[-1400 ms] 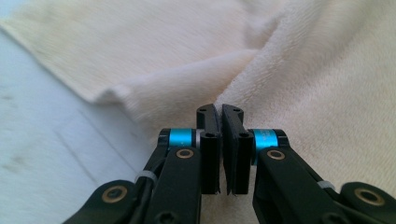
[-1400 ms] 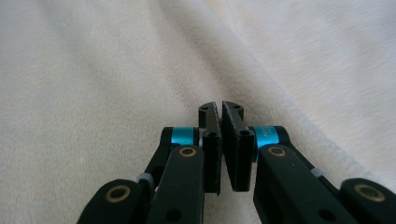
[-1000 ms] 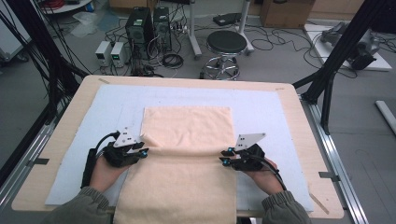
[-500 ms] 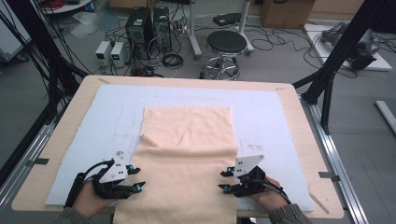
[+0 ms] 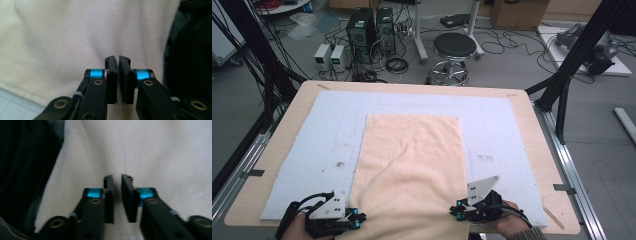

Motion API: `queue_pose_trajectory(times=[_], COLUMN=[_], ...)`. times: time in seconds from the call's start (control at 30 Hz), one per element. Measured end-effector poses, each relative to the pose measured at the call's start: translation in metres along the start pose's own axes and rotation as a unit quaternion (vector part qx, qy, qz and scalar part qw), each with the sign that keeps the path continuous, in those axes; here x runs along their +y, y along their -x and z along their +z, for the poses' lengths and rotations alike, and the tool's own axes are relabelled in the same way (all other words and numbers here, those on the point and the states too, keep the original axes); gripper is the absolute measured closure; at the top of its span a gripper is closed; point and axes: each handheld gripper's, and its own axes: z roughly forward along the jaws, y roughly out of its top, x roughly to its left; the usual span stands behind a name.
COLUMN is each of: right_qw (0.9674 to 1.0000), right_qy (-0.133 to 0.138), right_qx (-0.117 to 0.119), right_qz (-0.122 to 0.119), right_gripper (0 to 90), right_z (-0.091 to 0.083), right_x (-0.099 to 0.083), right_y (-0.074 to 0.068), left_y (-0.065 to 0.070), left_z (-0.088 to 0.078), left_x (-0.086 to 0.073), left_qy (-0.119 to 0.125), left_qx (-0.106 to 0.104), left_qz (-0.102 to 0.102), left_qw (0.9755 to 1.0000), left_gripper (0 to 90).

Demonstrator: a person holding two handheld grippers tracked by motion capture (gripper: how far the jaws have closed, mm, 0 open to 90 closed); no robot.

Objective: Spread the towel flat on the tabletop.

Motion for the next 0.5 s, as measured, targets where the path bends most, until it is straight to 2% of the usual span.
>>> queue_pose_trajectory(times=[0.1, 0.2, 0.33, 0.43, 0.5], right_qw=[0.9998, 0.9995, 0.9998, 0.9996, 0.9998], right_qy=[0.017, 0.016, -0.001, -0.023, -0.019], right_qx=[-0.012, -0.027, -0.019, -0.008, -0.008], right_qz=[-0.001, 0.006, 0.009, 0.012, 0.007], right_gripper=[72.8, 70.9, 70.5, 73.1, 73.8], right_z=[-0.009, -0.005, 0.009, 0.018, 0.02], right_x=[0.005, 0.006, 0.003, -0.003, -0.005], right_y=[-0.002, 0.006, 0.015, 0.017, 0.016], left_y=[-0.003, -0.012, -0.026, -0.033, -0.034], left_z=[-0.005, 0.002, 0.016, 0.026, 0.027], left_x=[0.006, 0.004, -0.004, -0.012, -0.015], left_qy=[0.01, 0.014, -0.005, -0.032, -0.025], left_qx=[0.016, 0.031, 0.044, 0.046, 0.043], left_qz=[0.003, -0.003, -0.017, -0.024, -0.029], left_qw=[0.9998, 0.9994, 0.9989, 0.9981, 0.9983], left_gripper=[70.1, 66.5, 65.5, 64.0, 63.8])
